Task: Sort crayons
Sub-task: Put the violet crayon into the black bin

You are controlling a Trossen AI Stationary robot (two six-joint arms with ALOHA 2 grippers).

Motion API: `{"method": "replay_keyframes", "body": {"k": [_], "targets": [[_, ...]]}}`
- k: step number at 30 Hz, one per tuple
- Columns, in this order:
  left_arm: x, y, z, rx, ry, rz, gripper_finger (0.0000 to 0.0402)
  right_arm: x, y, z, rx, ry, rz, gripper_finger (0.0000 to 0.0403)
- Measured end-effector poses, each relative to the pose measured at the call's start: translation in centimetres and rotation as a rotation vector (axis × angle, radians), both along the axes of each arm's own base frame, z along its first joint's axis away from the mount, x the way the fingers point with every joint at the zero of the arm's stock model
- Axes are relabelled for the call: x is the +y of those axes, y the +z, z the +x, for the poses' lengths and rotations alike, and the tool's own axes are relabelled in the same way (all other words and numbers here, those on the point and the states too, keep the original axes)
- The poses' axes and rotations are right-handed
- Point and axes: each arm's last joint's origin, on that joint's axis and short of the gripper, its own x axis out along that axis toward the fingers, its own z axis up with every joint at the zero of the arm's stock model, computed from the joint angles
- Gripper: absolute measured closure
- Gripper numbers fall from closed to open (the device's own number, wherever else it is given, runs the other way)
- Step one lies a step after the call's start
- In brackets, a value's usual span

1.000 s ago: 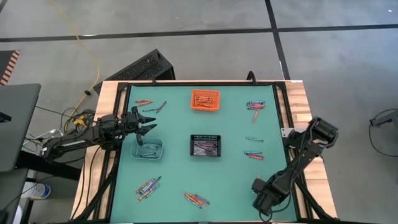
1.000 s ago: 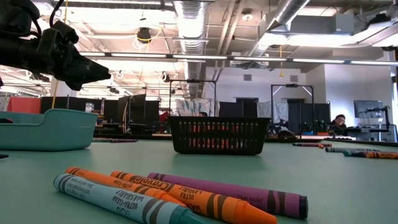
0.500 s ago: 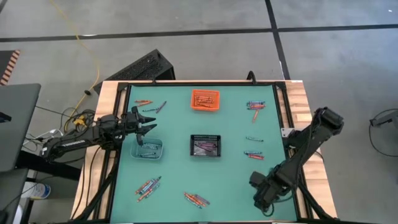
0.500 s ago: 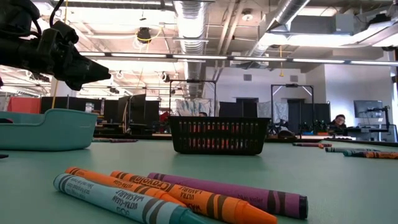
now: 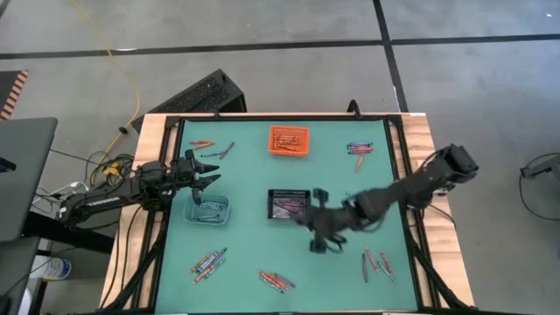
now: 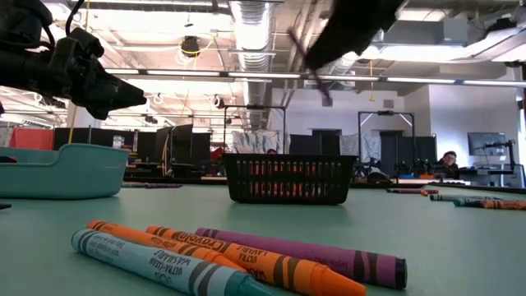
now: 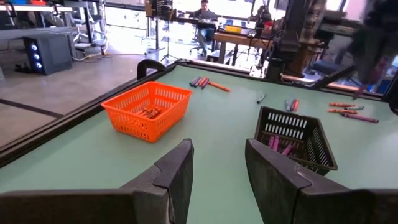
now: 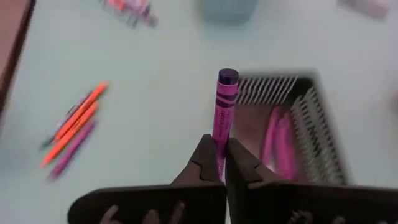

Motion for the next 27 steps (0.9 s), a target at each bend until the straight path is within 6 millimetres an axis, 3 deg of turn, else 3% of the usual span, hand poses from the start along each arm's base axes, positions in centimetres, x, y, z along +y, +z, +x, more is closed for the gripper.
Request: {"method": "replay_keyframes", "body": {"k": [5, 10, 17, 27], "targets": [[0.0, 0.0, 0.0, 0.003, 0.000, -0.001, 0.0267, -4.0, -0.6, 1.8, 0.025, 0.003, -0.080, 0.0398], [0.0, -0.1, 0.0, 0.007, 0.000, -0.002, 0.0267, -6.5, -2.1, 3.1, 0.083, 0.041, -0.040, 0.0398], [0.0, 0.0, 0.0, 0.007, 0.000, -0.002, 0.0267, -8.2, -2.5, 3.4, 0.104, 0.011, -0.036, 0.0385], [0.0, 0.0, 0.0, 0.006, 0.000, -0.002, 0.0267, -7.9, -2.4, 3.1, 0.121, 0.018, -0.039, 0.0347]]}}
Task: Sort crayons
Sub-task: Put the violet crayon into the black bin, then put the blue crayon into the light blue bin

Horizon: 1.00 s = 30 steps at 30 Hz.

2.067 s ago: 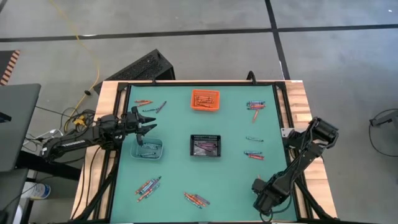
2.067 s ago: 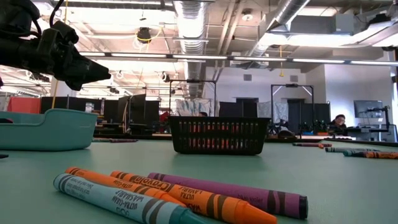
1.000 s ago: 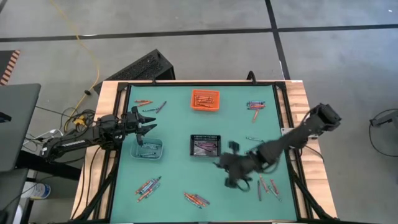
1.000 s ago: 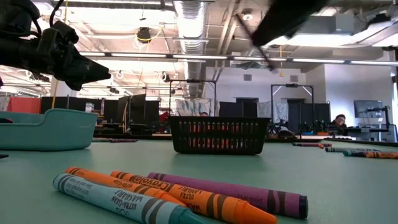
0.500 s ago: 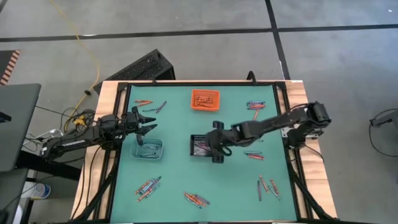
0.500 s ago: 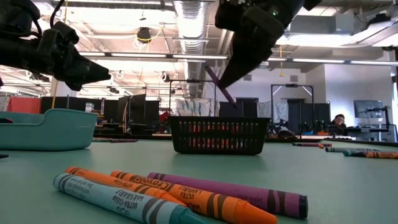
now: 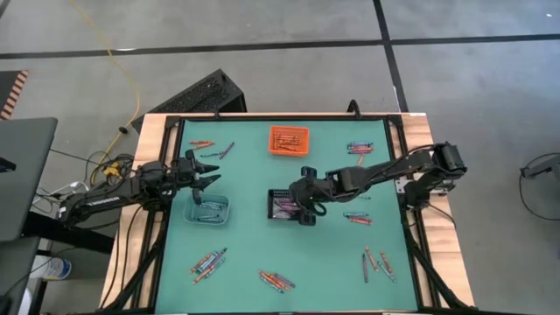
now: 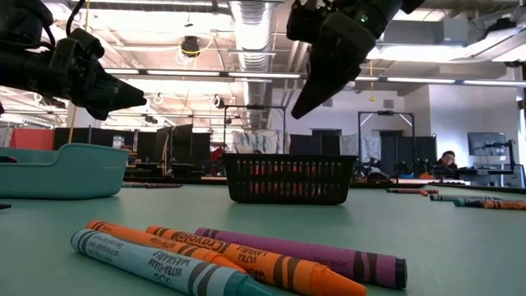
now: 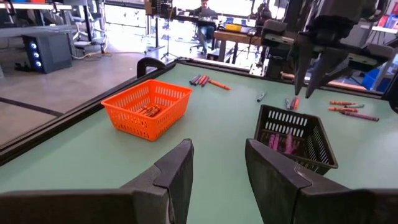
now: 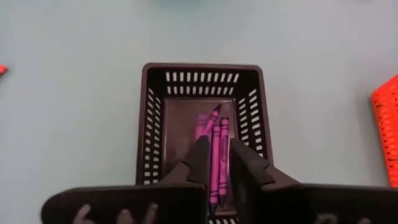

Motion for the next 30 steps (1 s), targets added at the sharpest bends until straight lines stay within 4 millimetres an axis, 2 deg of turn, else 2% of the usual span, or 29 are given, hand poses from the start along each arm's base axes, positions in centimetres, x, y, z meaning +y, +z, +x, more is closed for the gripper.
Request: {"method": "replay_keyframes", "body": {"k": [9, 12, 15, 19, 23, 30], "targets": [[0.0, 0.0, 0.0, 0.000, 0.000, 0.000, 0.0267, 0.5, -0.4, -0.6, 0.054, -0.061, 0.053, 0.0341], [0.0, 0.0, 0.0, 0.000, 0.001, 0.000, 0.0267, 1.0, -0.9, -1.5, 0.157, -0.069, 0.099, 0.0340], [0.0, 0.0, 0.0, 0.000, 0.001, 0.000, 0.0267, 2.6, -1.5, -2.6, 0.248, -0.047, 0.091, 0.0340], [0.0, 0.0, 0.0, 0.000, 0.001, 0.000, 0.0267, 5.4, -2.7, -4.1, 0.276, 0.009, 0.013, 0.0340], [0.0, 0.0, 0.0, 0.000, 0.000, 0.000, 0.0267, 7.9, -4.2, -5.2, 0.189, -0.009, -0.022, 0.0340], [0.0, 0.0, 0.0, -0.001, 0.001, -0.004, 0.0267, 11.7, -6.6, -7.5, 0.090, 0.035, 0.082, 0.0340]]}}
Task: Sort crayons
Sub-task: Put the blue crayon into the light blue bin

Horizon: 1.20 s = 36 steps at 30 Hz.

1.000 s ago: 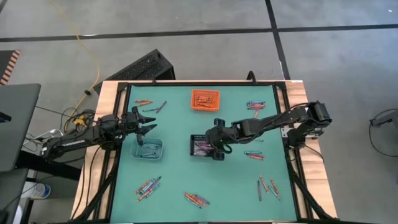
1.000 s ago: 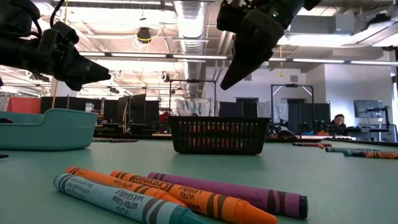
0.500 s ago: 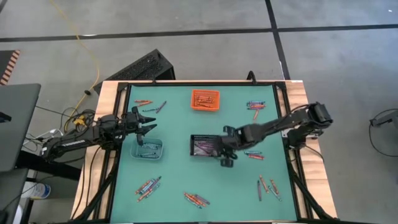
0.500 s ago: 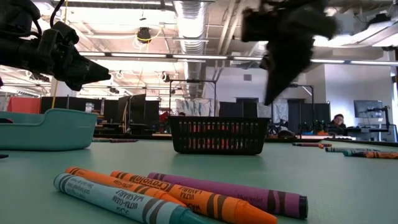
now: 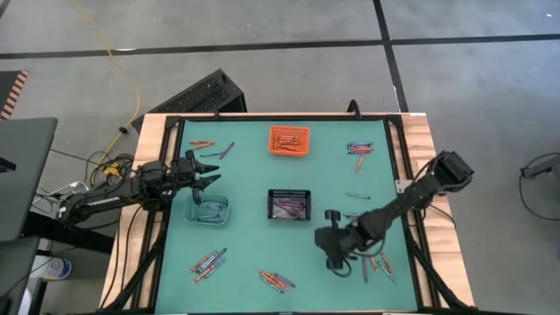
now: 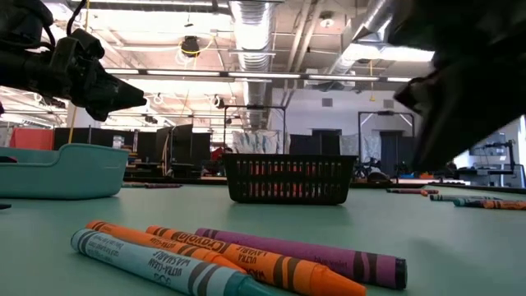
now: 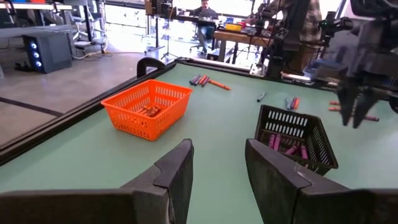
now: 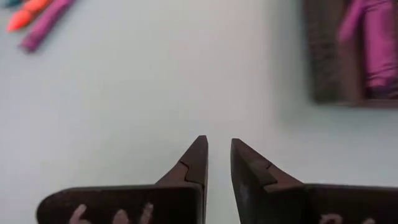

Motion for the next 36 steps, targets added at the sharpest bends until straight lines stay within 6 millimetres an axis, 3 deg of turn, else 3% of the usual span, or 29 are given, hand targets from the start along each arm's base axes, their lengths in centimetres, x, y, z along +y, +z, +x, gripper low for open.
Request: {"method": "replay_keyframes", "body": {"k": [9, 13, 21, 24, 28, 32, 36], "targets": [[0.0, 0.2, 0.0, -0.158, -0.012, -0.464, 0.0267, 2.4, -0.2, -1.5, -0.081, 0.064, -0.041, 0.0340], [-0.3, 0.4, 0.1, -0.173, -0.093, -0.546, 0.0267, 2.5, -0.2, -1.6, -0.096, 0.115, -0.121, 0.0340], [-1.0, 5.1, 0.5, -0.107, -0.159, -0.579, 0.0267, 2.3, -0.2, -1.5, -0.093, 0.133, -0.149, 0.0340], [-1.7, 6.5, 2.1, -0.019, -0.178, -0.583, 0.0267, 2.7, -0.2, -1.8, -0.098, 0.132, -0.141, 0.0340], [-3.9, 8.0, 5.8, 0.181, -0.220, -0.555, 0.0275, 3.4, -0.3, -2.3, -0.139, 0.105, -0.196, 0.0340], [-7.6, 9.8, 9.7, 0.409, -0.308, -0.479, 0.0291, 4.2, -0.9, -3.5, -0.245, 0.108, -0.306, 0.0340], [-12.1, 12.1, 12.3, 0.570, -0.375, -0.366, 0.0306, 4.3, -1.7, -6.1, -0.357, 0.084, -0.412, 0.0340]]}}
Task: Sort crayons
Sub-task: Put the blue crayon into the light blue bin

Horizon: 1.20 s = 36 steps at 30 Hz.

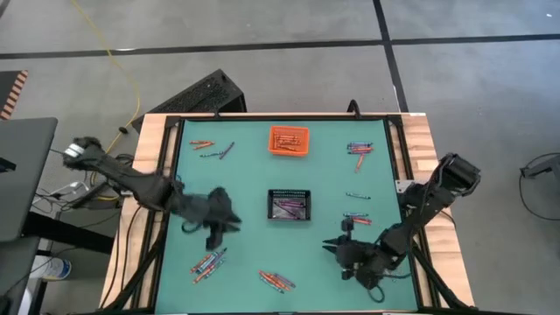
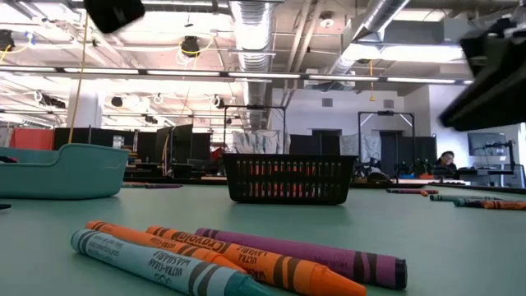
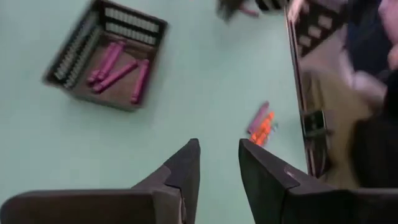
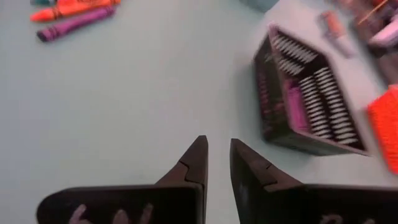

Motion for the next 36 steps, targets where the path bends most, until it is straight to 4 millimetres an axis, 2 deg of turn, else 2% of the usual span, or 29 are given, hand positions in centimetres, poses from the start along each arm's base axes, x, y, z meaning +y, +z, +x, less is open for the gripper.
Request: {"method": "replay_keyframes", "body": {"k": [5, 8, 11, 14, 17, 27, 36], "targets": [[-4.4, 2.5, 0.8, 0.116, -0.017, 0.079, 0.0321, -1.6, -0.1, -3.6, -0.126, 0.020, 0.132, 0.0340], [-6.3, 2.3, 0.8, 0.201, -0.018, 0.069, 0.0328, -3.3, 0.5, -5.0, -0.256, 0.071, 0.233, 0.0340], [-7.5, 0.6, 0.9, 0.298, 0.021, 0.059, 0.0334, -5.2, 1.3, -5.9, -0.407, 0.179, 0.322, 0.0340], [-8.0, -1.7, 1.4, 0.431, 0.066, 0.037, 0.0339, -7.0, 2.2, -6.5, -0.566, 0.361, 0.412, 0.0340], [-8.5, -3.4, 2.2, 0.515, 0.078, 0.021, 0.0340, -8.3, 2.3, -6.7, -0.631, 0.462, 0.434, 0.0340], [-9.9, -7.7, 3.5, 0.699, 0.149, -0.010, 0.0340, -9.8, 1.7, -5.8, -0.597, 0.391, 0.434, 0.0340], [-11.2, -10.0, 3.4, 0.793, 0.190, -0.030, 0.0340, -9.7, 1.6, -5.8, -0.581, 0.415, 0.426, 0.0340]]}}
